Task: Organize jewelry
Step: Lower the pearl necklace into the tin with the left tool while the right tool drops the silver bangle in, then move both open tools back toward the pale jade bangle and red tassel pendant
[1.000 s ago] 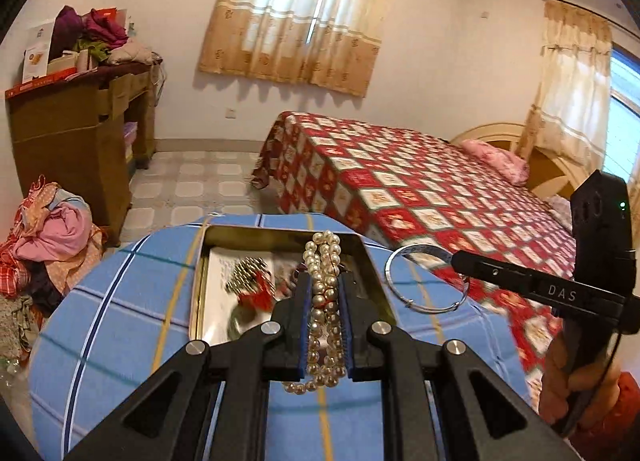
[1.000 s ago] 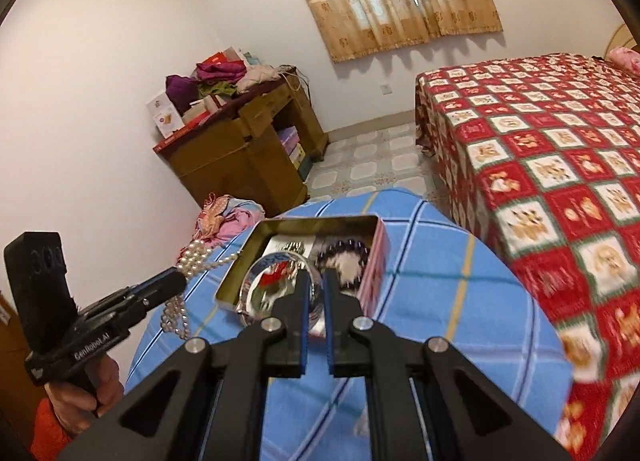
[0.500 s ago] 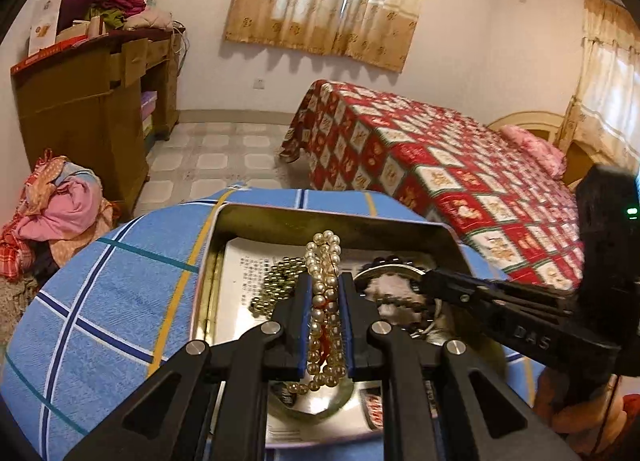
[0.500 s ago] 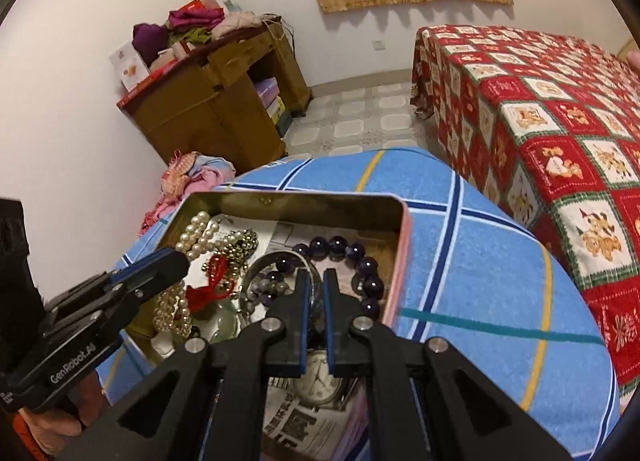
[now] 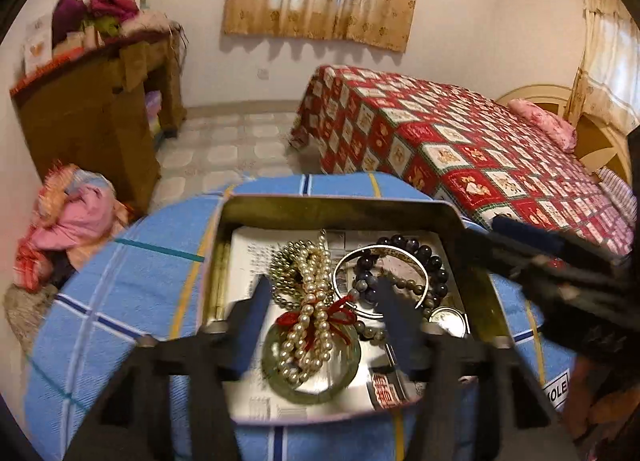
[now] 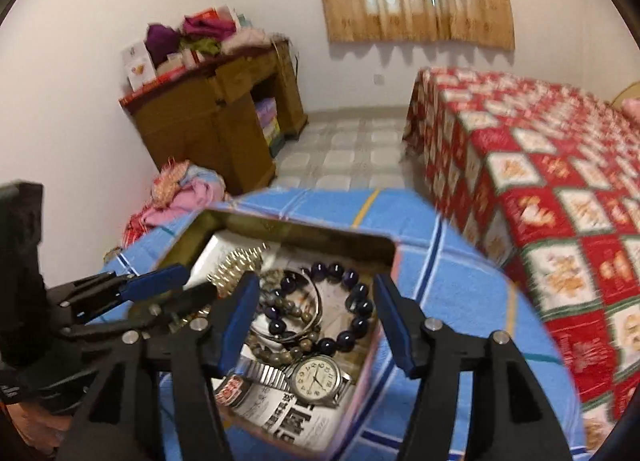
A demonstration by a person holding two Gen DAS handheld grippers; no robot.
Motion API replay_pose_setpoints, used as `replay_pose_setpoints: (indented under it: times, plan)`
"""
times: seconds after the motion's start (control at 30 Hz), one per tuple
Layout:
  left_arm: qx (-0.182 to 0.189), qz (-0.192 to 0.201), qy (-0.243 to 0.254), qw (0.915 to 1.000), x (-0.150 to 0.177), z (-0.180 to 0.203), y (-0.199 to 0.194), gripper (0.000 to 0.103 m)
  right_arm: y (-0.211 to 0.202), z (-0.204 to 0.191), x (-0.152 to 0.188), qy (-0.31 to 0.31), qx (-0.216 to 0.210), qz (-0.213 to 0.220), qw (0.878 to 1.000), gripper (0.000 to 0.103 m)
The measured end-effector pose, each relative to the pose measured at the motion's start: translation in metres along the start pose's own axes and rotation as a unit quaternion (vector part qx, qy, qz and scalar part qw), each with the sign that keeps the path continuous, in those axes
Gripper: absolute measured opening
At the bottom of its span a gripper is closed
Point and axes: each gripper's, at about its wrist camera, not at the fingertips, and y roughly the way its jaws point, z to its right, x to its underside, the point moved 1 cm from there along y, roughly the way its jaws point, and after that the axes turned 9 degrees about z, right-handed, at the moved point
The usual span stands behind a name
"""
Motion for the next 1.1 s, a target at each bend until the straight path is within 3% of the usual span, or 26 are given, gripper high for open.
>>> replay_pose_setpoints:
  times: [0.33,0.53,0.9,1.1]
  plan:
    - [-0.038,0.01,0.047,0.9981,0.008,0.034,-0.068,0.062,-0.095,-0.003,0.001,-0.02,0.011,0.036,0.999,0.062]
    - [-0.015,0.01,0.054,0.9984,0.032,0.048,-0.111,0.062,-0.145,-0.001,0.032,0.001,0.01,0.04,0.999,0.062]
    - [-0.027,0.01,0.037,0.9989,0.063,0.046,-0.138,0.062,-0.162,0.014,0.082,0.063,0.013,0.017,0.998,0.062]
    - [-0.025,-0.011,-0.013,0.9995,0.093,0.035,-0.138,0.062,-0.165,0.015,0.098,0.083,0.009,0.008,0.996,0.062]
